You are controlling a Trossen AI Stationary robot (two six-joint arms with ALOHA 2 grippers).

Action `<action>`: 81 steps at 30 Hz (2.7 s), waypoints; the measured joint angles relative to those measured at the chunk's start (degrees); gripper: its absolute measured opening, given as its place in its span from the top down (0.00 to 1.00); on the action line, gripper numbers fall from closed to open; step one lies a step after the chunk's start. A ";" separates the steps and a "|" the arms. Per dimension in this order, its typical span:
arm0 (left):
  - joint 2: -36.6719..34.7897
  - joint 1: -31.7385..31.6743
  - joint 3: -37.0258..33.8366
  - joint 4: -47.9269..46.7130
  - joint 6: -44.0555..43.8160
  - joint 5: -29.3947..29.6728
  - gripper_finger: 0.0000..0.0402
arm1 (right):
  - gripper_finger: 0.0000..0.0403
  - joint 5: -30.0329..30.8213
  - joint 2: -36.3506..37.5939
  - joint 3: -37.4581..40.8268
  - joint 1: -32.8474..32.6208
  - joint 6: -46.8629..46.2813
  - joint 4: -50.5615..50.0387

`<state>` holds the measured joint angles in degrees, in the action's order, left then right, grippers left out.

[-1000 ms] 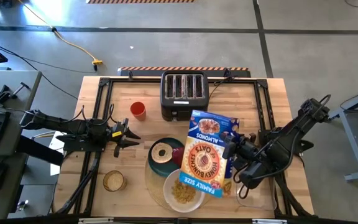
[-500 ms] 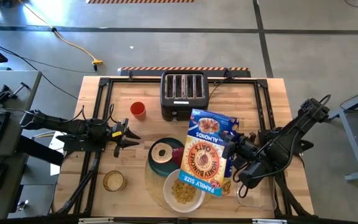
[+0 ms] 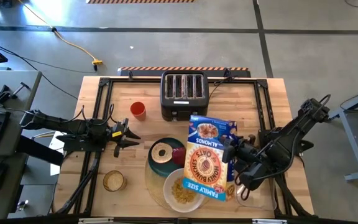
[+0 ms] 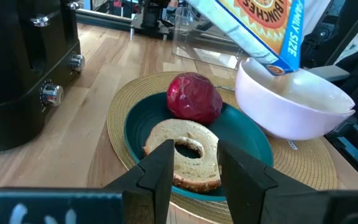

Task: Arrange a breakfast setting
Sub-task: Pour the cereal into the white bowl

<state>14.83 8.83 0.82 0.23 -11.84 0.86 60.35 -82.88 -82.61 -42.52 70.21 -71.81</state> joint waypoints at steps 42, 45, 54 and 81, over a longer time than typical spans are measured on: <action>-0.02 0.01 0.00 0.00 0.00 0.00 0.72 | 0.85 2.28 0.07 0.00 3.57 -0.11 1.90; -0.01 -0.01 0.00 0.00 0.00 0.00 0.72 | 0.85 0.64 0.16 0.00 3.92 -4.67 -0.87; -0.01 -0.01 0.00 0.00 0.00 0.00 0.72 | 0.85 -3.90 1.83 0.02 3.91 -17.49 -7.17; 0.00 0.01 0.00 0.00 0.00 0.00 0.72 | 0.85 -15.62 7.68 0.02 1.25 -44.88 -9.78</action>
<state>14.83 8.84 0.82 0.23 -11.84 0.86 44.73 -75.20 -82.59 -41.28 25.33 -81.59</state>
